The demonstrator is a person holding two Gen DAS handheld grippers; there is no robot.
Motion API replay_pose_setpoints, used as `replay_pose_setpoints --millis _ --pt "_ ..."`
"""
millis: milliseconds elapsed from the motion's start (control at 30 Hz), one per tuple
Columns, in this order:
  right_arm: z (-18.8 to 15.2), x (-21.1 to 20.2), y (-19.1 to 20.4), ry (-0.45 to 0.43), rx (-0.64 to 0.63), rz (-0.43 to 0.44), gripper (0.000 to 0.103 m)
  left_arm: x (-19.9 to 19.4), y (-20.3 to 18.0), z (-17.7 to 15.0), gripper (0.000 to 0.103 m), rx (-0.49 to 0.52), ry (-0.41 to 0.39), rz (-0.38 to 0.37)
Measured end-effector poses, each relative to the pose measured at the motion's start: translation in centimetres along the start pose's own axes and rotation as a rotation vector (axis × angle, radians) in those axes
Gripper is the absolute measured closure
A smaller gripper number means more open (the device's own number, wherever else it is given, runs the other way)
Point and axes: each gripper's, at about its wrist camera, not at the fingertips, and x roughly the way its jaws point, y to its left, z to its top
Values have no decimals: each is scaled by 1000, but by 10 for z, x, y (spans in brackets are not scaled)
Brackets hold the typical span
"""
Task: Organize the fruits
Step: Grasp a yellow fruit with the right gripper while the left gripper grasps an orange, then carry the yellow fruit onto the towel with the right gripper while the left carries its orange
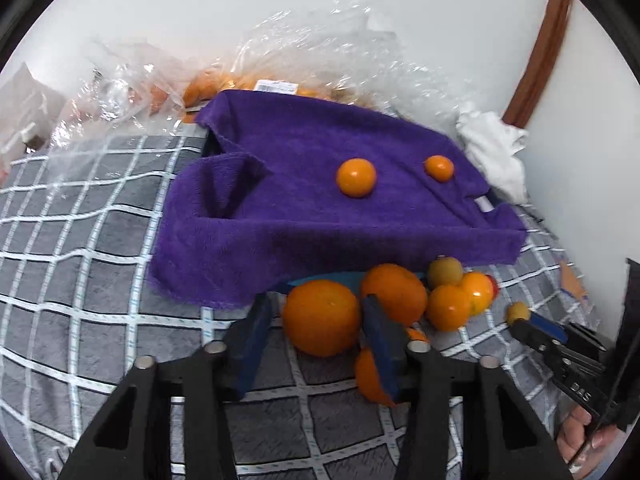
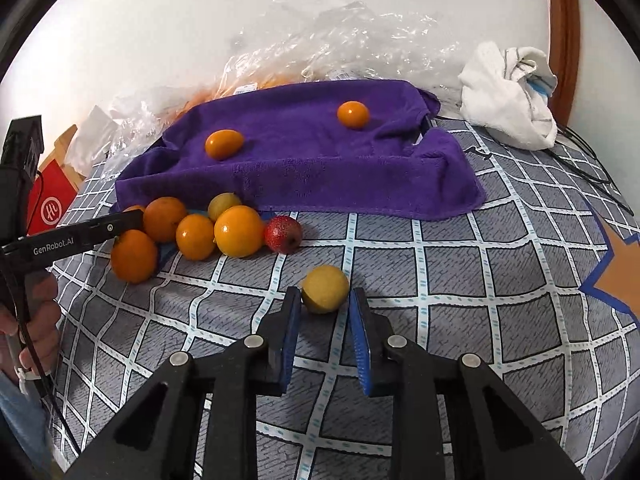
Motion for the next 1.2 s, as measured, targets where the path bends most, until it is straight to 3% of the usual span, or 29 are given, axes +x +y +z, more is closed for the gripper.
replay_pose_setpoints --millis 300,667,867,933,1033,1200 --pt "-1 -4 -3 -21 18 23 79 -16 15 -6 65 -78 -88 -25" --pt "6 -20 -14 -82 67 18 79 -36 19 2 65 -81 -173 55" --pt "42 -40 -20 -140 57 18 81 -62 16 31 65 -64 -187 90" --pt "59 -42 -21 -152 49 13 89 -70 14 46 65 -54 -212 94" --pt "81 -42 -22 -175 38 35 89 -70 13 69 65 -46 -239 101" --pt "67 -10 -26 -75 40 45 89 -51 15 69 65 -66 -220 76"
